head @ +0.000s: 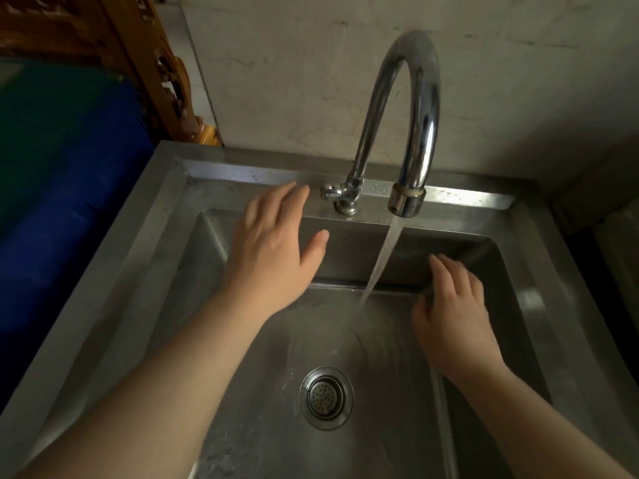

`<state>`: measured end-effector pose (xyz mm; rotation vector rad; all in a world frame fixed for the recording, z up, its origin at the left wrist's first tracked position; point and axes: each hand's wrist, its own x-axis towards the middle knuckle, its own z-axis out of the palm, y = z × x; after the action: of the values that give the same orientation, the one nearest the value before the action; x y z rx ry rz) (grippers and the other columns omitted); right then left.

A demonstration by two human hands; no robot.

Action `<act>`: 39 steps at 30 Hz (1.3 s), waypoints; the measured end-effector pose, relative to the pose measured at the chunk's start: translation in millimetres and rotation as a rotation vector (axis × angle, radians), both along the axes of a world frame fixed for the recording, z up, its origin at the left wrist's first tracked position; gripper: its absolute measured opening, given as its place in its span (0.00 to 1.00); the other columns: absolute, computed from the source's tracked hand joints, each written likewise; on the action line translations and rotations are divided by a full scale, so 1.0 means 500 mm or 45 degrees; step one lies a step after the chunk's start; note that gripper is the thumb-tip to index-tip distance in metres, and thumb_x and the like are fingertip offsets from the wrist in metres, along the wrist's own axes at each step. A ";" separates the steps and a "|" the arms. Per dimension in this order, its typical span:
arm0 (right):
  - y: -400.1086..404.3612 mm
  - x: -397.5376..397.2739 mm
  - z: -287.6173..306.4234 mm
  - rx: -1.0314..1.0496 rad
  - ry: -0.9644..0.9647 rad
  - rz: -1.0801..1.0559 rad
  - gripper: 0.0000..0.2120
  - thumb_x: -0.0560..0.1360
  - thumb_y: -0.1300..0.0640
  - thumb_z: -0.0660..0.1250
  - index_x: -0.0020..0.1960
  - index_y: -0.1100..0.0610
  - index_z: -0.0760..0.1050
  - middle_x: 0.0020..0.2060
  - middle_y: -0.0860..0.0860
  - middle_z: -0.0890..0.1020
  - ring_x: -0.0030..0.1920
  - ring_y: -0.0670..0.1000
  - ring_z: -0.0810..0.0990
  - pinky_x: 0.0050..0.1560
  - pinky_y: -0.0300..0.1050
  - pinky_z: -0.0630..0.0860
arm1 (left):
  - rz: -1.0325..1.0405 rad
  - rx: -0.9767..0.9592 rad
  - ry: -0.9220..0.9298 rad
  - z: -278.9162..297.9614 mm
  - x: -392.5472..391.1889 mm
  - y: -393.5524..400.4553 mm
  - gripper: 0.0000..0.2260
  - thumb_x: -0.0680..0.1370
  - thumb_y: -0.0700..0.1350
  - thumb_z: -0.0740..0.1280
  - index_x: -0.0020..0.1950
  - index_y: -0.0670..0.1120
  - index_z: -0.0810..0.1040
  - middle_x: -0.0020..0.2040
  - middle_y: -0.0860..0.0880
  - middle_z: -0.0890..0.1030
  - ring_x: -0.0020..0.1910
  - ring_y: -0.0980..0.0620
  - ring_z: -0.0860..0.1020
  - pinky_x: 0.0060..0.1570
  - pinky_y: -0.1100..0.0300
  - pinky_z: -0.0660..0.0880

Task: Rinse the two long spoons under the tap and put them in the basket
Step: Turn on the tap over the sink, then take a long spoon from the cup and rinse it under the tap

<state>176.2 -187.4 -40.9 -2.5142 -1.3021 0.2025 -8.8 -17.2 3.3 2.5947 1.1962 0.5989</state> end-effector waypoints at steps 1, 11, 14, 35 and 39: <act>-0.024 -0.020 0.010 0.042 0.020 -0.010 0.31 0.76 0.55 0.64 0.76 0.54 0.58 0.74 0.52 0.65 0.75 0.55 0.58 0.73 0.56 0.62 | 0.021 -0.005 -0.019 0.013 -0.024 -0.013 0.28 0.78 0.57 0.59 0.74 0.43 0.66 0.72 0.44 0.70 0.69 0.42 0.67 0.67 0.47 0.66; -0.079 -0.256 0.122 0.449 0.230 0.196 0.22 0.69 0.67 0.73 0.62 0.65 0.75 0.57 0.59 0.78 0.58 0.60 0.76 0.56 0.50 0.71 | 0.260 0.087 -0.085 0.150 -0.269 -0.120 0.29 0.77 0.58 0.60 0.73 0.44 0.65 0.70 0.45 0.71 0.69 0.44 0.67 0.66 0.48 0.66; -0.040 -0.345 0.168 0.499 0.296 0.399 0.23 0.71 0.60 0.72 0.65 0.61 0.73 0.59 0.55 0.76 0.60 0.56 0.74 0.58 0.49 0.72 | 0.390 0.112 -0.068 0.189 -0.361 -0.152 0.29 0.77 0.58 0.59 0.74 0.44 0.65 0.71 0.45 0.71 0.71 0.43 0.66 0.67 0.46 0.65; 0.027 -1.024 0.236 -0.306 1.171 0.995 0.19 0.77 0.60 0.61 0.62 0.40 0.68 0.48 0.38 0.80 0.43 0.40 0.81 0.46 0.45 0.82 | 1.255 -0.271 -0.213 0.112 -1.061 -0.515 0.38 0.66 0.67 0.69 0.71 0.57 0.58 0.67 0.59 0.63 0.61 0.55 0.68 0.54 0.57 0.67; 0.018 -1.067 0.226 -0.274 1.153 0.906 0.05 0.74 0.48 0.67 0.50 0.43 0.75 0.40 0.40 0.84 0.37 0.40 0.83 0.35 0.43 0.79 | 1.251 -0.501 -0.400 0.038 -1.063 -0.522 0.40 0.61 0.70 0.70 0.69 0.63 0.58 0.64 0.64 0.62 0.60 0.61 0.68 0.53 0.66 0.67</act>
<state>-357.4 -178.2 72.3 -1.5667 -1.6713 1.4748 -540.1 -278.3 22.3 1.4094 2.1531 0.7749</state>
